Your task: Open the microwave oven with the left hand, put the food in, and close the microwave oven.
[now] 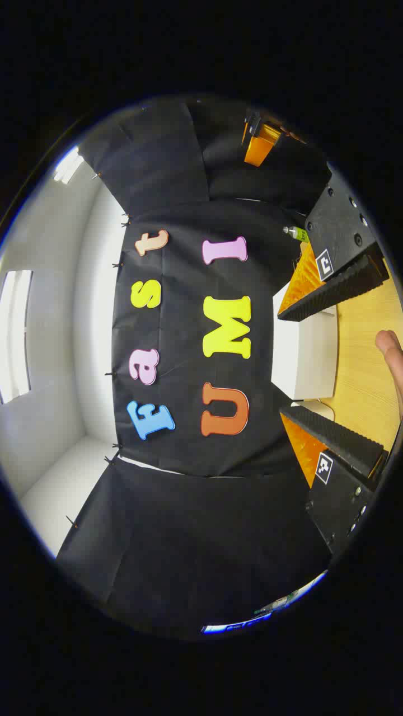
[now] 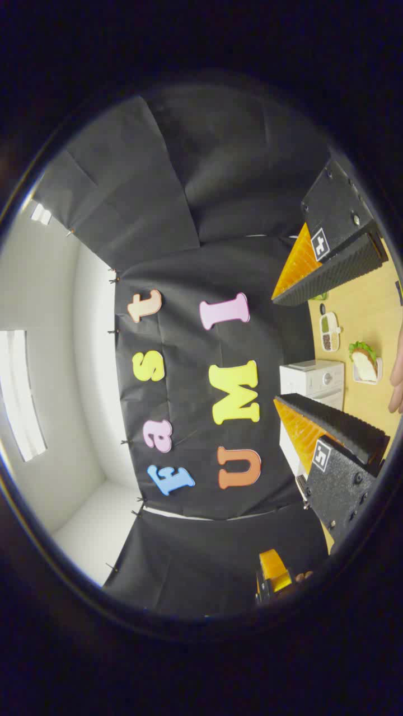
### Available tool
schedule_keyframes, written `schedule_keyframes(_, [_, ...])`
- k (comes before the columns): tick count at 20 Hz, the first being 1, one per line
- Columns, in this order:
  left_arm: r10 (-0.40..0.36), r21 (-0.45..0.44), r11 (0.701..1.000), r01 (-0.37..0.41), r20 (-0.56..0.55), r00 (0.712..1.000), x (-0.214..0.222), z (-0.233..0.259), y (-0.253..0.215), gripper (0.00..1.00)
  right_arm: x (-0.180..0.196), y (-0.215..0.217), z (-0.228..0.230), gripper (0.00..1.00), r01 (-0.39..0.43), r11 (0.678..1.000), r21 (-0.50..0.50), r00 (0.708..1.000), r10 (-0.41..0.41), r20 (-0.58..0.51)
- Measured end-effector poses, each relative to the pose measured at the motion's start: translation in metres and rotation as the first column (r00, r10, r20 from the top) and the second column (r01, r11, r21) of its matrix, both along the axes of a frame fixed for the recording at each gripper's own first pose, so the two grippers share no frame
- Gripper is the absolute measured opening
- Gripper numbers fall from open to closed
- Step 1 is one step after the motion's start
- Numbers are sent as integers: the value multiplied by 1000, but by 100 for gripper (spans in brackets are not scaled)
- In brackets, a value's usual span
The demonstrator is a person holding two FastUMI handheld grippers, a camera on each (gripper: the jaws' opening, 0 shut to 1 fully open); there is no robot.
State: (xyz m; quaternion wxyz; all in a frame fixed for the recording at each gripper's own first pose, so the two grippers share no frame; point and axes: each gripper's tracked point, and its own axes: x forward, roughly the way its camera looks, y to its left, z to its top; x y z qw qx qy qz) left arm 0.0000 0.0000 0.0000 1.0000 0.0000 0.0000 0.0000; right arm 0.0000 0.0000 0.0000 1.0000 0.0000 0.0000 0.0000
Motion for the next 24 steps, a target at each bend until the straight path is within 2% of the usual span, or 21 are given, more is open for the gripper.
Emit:
schedule_keyframes(2, [-3,14,1000,3,14,1000,0,1,-2,95,-2,-1,0,92,-7,1000,6,1000,7,2])
schedule_keyframes(3, [-5,22,1000,5,8,1000,0,-1,-3,95,-3,-2,0,100,-10,1000,9,1000,10,3])
schedule_keyframes(4, [-8,29,1000,8,2,1000,-1,-4,-3,95,-5,-3,-1,91,-14,1000,11,1000,14,6])
schedule_keyframes(10, [-39,31,999,39,-19,999,6,-10,-8,95,-6,-5,-6,91,-23,999,31,1000,23,10])
schedule_keyframes(12, [-25,13,1000,25,-6,1000,11,-9,-8,95,-4,-7,-10,91,-27,999,34,1000,27,2])
schedule_keyframes(17, [24,-13,1000,-23,105,994,46,5,1,95,-4,-13,-23,91,-42,999,33,999,42,-12])
schedule_keyframes(18, [38,-15,999,-36,115,993,57,5,2,95,-4,-15,-25,100,-43,999,31,999,43,-10])
schedule_keyframes(19, [48,-20,999,-45,112,993,66,-1,1,95,-5,-18,-25,100,-42,999,31,999,42,-6])
schedule_keyframes(20, [45,-30,999,-42,104,994,77,-7,-3,95,-4,-21,-26,91,-40,999,33,999,40,-3])
schedule_keyframes(21, [30,-46,999,-26,93,995,87,-14,-12,95,-5,-25,-28,91,-35,999,36,999,35,-4])
schedule_keyframes(22, [7,-62,998,-2,80,997,97,-20,-21,95,-5,-28,-30,100,-31,999,38,999,31,-7])
schedule_keyframes(24, [-43,-84,995,50,77,996,121,-34,-41,95,-4,-36,-34,100,-16,999,36,1000,16,-11])
